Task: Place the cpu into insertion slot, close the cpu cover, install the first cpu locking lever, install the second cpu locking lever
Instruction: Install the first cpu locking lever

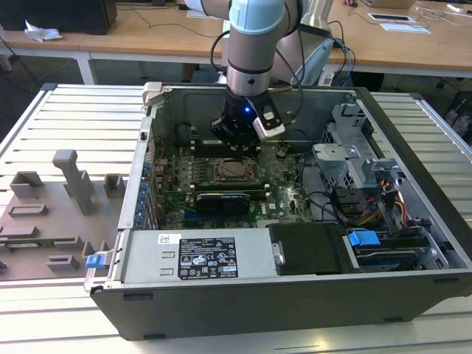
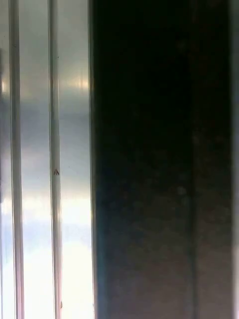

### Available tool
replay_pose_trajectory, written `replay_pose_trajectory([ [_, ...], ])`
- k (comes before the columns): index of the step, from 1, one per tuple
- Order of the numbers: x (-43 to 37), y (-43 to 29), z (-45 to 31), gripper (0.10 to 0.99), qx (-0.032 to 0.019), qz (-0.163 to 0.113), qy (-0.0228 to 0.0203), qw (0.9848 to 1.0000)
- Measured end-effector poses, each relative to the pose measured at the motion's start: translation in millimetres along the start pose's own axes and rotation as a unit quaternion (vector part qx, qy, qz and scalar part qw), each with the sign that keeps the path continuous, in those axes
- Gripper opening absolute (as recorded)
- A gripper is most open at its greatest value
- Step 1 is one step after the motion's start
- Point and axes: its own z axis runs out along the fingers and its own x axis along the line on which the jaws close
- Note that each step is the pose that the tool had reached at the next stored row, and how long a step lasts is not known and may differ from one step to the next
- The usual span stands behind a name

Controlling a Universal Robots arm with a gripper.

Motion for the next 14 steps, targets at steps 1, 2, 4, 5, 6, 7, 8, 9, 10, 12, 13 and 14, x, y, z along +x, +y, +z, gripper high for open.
replay_pose_trajectory([
  [1,0.0,0.0,-1.3,0.106,0.0000,0.000,0.0000,1.0000],
  [2,0.0,0.0,-2.2,0.106,-0.0002,0.000,0.0000,1.0000],
  [4,-0.1,-2.8,-3.1,0.106,-0.0009,0.000,0.0000,1.0000],
  [5,-0.1,-4.6,-3.3,0.106,-0.0008,0.000,0.0000,1.0000],
  [6,-0.2,-7.0,-3.4,0.106,-0.0008,0.000,0.0000,1.0000],
  [7,-0.2,-8.8,-2.3,0.106,-0.0005,0.000,0.0001,1.0000],
  [8,-0.1,-9.1,-0.6,0.106,-0.0001,0.000,0.0007,1.0000],
  [9,-0.3,-9.2,1.1,0.106,-0.0003,0.000,0.0011,1.0000],
  [10,-0.7,-9.2,2.0,0.106,-0.0005,0.000,0.0012,1.0000],
  [12,-1.5,-8.7,1.9,0.106,0.0002,0.000,0.0016,1.0000],
  [13,-1.6,-8.8,1.5,0.106,0.0000,0.000,0.0017,1.0000],
  [14,-1.4,-9.4,0.8,0.106,-0.0012,0.000,0.0019,1.0000],
])
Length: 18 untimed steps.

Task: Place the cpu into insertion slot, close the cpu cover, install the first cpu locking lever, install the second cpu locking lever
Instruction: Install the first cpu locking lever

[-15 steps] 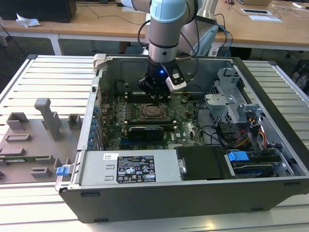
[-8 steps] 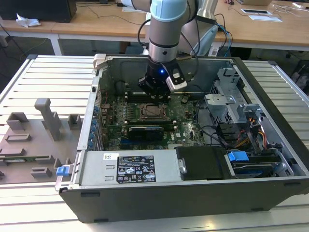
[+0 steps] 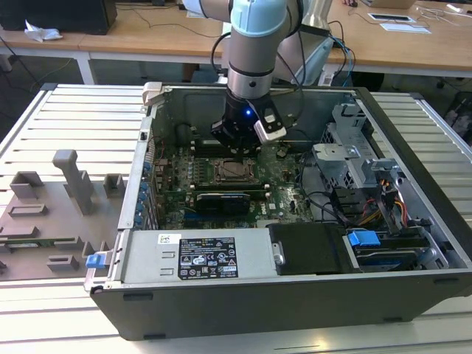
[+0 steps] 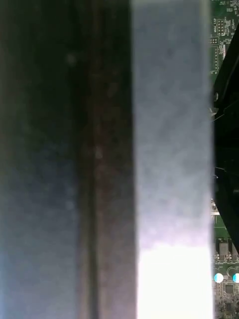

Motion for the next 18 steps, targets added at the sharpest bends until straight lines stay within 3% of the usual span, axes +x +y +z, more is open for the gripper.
replay_pose_trajectory([
  [3,-0.7,1.6,-2.6,0.106,-0.0055,0.000,-0.0008,1.0000],
  [5,-0.7,2.3,-12.1,0.106,-0.0058,0.000,-0.0010,1.0000],
  [8,0.1,-0.2,-19.6,0.106,-0.0058,0.000,-0.0018,1.0000],
  [13,2.5,-15.8,-21.5,0.106,-0.0058,0.000,-0.0032,1.0000],
  [17,5.2,-37.8,-22.8,0.106,-0.0058,0.000,-0.0042,1.0000],
  [18,5.3,-39.3,-23.2,0.106,-0.0059,0.000,-0.0043,1.0000],
])
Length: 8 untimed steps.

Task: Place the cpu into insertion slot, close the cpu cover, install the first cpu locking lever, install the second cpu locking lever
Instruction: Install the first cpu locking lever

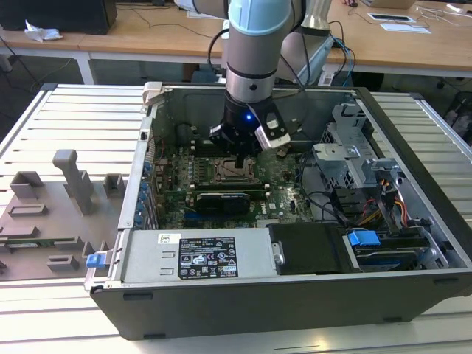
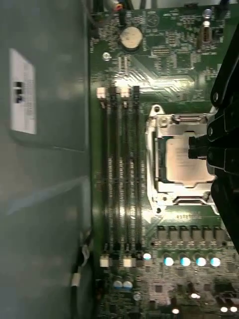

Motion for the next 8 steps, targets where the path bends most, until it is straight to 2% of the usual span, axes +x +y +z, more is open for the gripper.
replay_pose_trajectory([
  [4,0.1,0.5,-14.4,0.106,0.0001,0.000,-0.0001,1.0000],
  [8,0.1,1.2,-23.4,0.106,0.0000,0.000,-0.0002,1.0000],
])
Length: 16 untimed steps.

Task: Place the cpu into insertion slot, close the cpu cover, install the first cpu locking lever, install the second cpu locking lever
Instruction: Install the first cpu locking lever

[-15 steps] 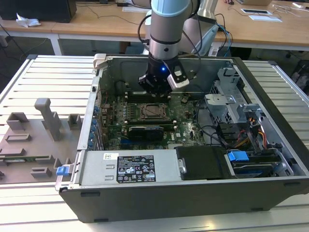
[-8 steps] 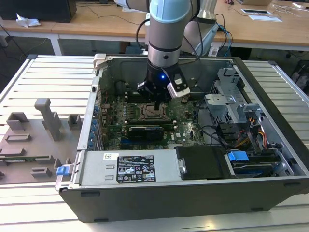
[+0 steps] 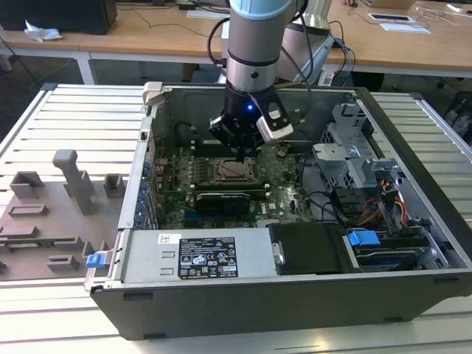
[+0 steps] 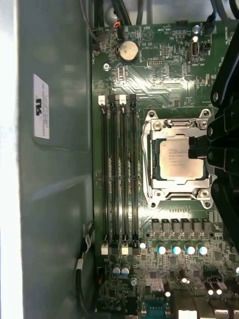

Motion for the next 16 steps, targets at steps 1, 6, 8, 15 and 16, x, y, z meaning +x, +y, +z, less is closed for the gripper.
replay_pose_trajectory([
  [1,0.0,0.1,-2.0,0.106,0.0000,0.000,0.0000,1.0000],
  [6,0.0,1.3,-17.8,0.106,0.0000,0.000,0.0000,1.0000],
  [8,0.1,1.9,-26.6,0.106,0.0000,0.000,0.0000,1.0000],
  [15,0.1,3.4,-46.7,0.106,-0.0001,0.000,-0.0001,1.0000],
  [16,0.1,3.4,-46.8,0.106,-0.0001,0.000,0.0000,1.0000],
])
